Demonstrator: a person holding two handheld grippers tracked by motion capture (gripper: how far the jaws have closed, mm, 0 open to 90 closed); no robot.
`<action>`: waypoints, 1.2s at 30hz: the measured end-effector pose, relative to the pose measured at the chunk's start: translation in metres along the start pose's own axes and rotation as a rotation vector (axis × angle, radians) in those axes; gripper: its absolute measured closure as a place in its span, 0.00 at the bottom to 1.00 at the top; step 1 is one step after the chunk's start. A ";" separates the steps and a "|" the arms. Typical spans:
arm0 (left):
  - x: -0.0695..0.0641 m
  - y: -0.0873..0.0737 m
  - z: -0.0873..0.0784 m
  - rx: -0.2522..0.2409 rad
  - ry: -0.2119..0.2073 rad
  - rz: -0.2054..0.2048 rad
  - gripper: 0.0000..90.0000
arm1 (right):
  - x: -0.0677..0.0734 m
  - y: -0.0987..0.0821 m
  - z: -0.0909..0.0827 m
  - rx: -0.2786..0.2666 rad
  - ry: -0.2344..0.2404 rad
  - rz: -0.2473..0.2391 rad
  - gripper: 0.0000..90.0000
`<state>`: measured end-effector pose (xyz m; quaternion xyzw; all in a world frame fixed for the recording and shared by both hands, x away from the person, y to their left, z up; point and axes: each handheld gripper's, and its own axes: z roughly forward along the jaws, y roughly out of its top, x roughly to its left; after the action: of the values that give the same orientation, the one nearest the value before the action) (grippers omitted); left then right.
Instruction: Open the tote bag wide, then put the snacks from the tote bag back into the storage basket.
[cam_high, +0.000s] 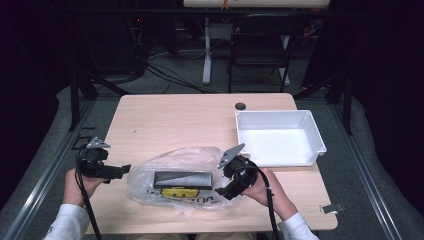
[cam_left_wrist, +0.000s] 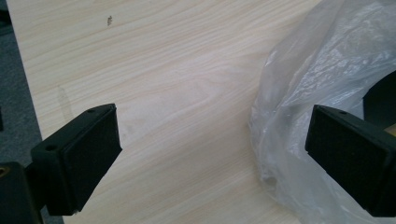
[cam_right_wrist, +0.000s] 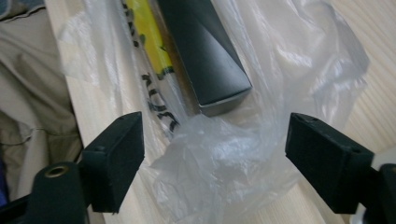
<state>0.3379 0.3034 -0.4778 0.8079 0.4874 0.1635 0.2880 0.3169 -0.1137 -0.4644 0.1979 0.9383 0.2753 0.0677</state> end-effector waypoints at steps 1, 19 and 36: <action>0.000 0.000 0.001 -0.004 0.008 0.002 0.03 | 0.000 0.004 0.001 -0.004 0.008 -0.013 0.19; 0.013 -0.008 0.014 0.037 0.000 -0.031 0.01 | 0.001 0.040 0.022 0.121 0.051 -0.125 0.15; 0.008 -0.009 0.020 0.061 -0.007 -0.017 0.01 | 0.003 0.053 0.044 0.193 0.077 -0.210 0.23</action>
<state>0.3466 0.3069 -0.4992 0.8127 0.4980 0.1431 0.2666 0.3418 -0.0503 -0.4723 0.0937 0.9778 0.1827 0.0407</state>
